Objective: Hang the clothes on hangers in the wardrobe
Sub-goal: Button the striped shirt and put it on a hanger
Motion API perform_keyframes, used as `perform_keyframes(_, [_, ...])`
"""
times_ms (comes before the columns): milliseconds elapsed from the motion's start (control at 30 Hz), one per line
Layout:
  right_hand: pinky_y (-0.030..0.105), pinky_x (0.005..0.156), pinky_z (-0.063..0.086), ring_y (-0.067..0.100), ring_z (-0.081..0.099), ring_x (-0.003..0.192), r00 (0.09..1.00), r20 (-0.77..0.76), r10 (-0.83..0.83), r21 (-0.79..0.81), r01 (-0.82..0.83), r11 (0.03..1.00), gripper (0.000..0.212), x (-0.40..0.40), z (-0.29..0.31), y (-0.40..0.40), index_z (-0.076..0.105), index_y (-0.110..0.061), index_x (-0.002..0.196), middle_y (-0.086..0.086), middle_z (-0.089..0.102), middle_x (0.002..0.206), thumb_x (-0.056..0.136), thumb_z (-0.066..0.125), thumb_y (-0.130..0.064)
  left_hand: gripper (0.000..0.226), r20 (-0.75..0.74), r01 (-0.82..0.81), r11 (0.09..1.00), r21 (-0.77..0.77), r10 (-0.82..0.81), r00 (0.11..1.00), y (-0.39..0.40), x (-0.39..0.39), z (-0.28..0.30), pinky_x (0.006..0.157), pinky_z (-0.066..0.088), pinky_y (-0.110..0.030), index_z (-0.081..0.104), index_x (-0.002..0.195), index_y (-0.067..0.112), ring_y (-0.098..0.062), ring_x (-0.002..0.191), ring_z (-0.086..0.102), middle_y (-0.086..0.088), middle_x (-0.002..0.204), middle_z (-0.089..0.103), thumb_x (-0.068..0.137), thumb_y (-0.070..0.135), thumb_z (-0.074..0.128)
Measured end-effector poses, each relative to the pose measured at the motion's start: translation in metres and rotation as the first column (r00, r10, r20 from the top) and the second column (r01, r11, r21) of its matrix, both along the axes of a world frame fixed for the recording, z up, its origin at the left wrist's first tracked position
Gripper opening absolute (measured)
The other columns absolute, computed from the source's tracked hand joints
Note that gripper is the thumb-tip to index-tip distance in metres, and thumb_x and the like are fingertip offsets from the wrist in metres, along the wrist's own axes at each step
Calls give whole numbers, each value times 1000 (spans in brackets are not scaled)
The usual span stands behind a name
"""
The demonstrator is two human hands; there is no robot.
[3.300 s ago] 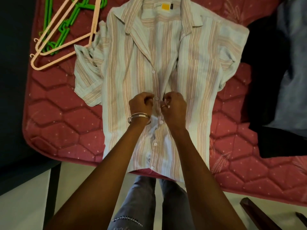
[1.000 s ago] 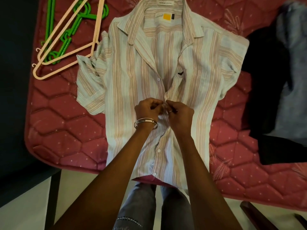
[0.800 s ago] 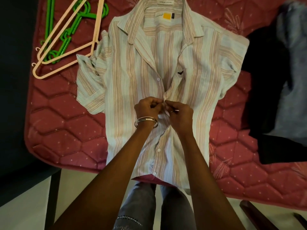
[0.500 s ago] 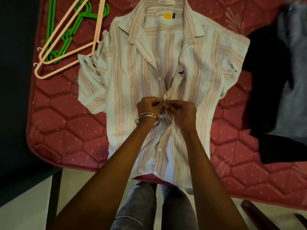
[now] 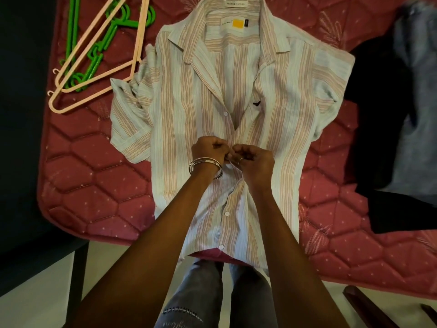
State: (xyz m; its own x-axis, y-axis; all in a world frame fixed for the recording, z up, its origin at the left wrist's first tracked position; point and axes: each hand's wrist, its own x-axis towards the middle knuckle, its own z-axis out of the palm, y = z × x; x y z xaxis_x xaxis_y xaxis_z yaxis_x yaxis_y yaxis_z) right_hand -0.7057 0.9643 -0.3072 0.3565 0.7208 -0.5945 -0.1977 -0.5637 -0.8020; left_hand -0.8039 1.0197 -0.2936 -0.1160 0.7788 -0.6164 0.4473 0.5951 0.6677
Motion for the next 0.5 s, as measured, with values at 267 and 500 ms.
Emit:
perform_keyframes(267, [41,75,59,25,72,76,990,137,42,-10,-41,999,8,-5,-8,0,71,-3,86,14,72,80,80,71,3,17,-61,-32,999,-2,32,998,-5,5,-8,66,58,-28,71,97,-1,-25,76,70,-15,87,72,81,3,67])
perform_keyframes(500, [36,68,56,24,68,74,990,108,96,46,-101,994,8,1,-11,1,67,0,88,12,69,80,81,62,0,8,50,-153,978,-143,162,986,-4,7,-9,66,60,-40,68,75,3,-34,74,69,-17,78,68,81,-1,65])
